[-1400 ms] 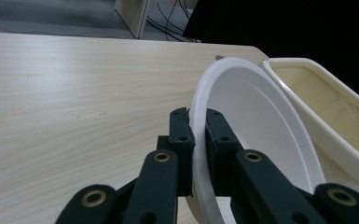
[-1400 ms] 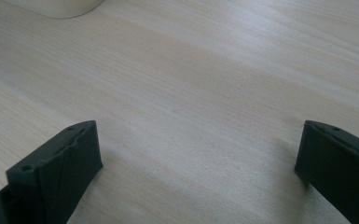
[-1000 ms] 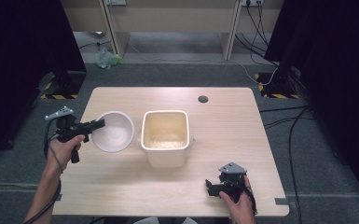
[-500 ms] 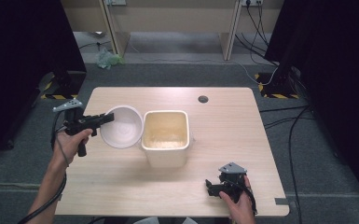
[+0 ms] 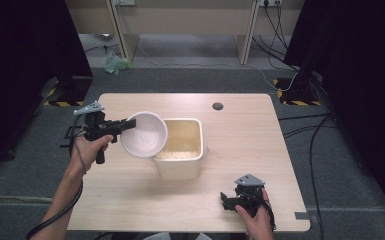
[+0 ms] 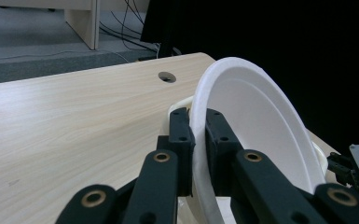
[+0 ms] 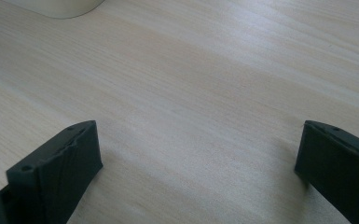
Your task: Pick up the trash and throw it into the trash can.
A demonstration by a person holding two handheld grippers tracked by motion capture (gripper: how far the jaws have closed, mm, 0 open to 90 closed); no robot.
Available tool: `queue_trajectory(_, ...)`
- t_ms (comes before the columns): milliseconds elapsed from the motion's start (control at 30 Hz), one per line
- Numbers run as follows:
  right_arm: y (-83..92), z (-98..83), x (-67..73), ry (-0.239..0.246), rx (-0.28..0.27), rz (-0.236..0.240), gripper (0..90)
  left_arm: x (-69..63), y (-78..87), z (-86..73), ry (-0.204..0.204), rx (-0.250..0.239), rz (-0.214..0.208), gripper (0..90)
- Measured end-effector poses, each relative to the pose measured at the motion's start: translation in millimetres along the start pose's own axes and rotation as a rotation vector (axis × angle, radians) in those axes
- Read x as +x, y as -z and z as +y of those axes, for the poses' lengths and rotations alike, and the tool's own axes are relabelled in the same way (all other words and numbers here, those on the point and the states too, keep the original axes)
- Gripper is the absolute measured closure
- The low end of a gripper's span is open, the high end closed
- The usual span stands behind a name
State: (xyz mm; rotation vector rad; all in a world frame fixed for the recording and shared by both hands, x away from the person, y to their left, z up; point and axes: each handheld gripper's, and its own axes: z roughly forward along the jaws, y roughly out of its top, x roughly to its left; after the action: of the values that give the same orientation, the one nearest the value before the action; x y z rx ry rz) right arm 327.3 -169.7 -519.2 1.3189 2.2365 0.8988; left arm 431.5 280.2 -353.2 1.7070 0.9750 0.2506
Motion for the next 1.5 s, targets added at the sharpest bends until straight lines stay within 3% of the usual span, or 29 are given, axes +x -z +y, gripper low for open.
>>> queue_trajectory(967, 0.0, 0.0, 0.3, -0.003, -0.001, 0.003, 0.4, -28.8, -61.8, 9.7, -0.048, 0.062, -0.033, 82.5)
queue_trajectory(1500, -0.1, 0.0, 0.3, -0.002, -0.002, 0.003, 0.4, -41.2, -85.0, 6.0, -0.071, 0.105, -0.046, 82.3)
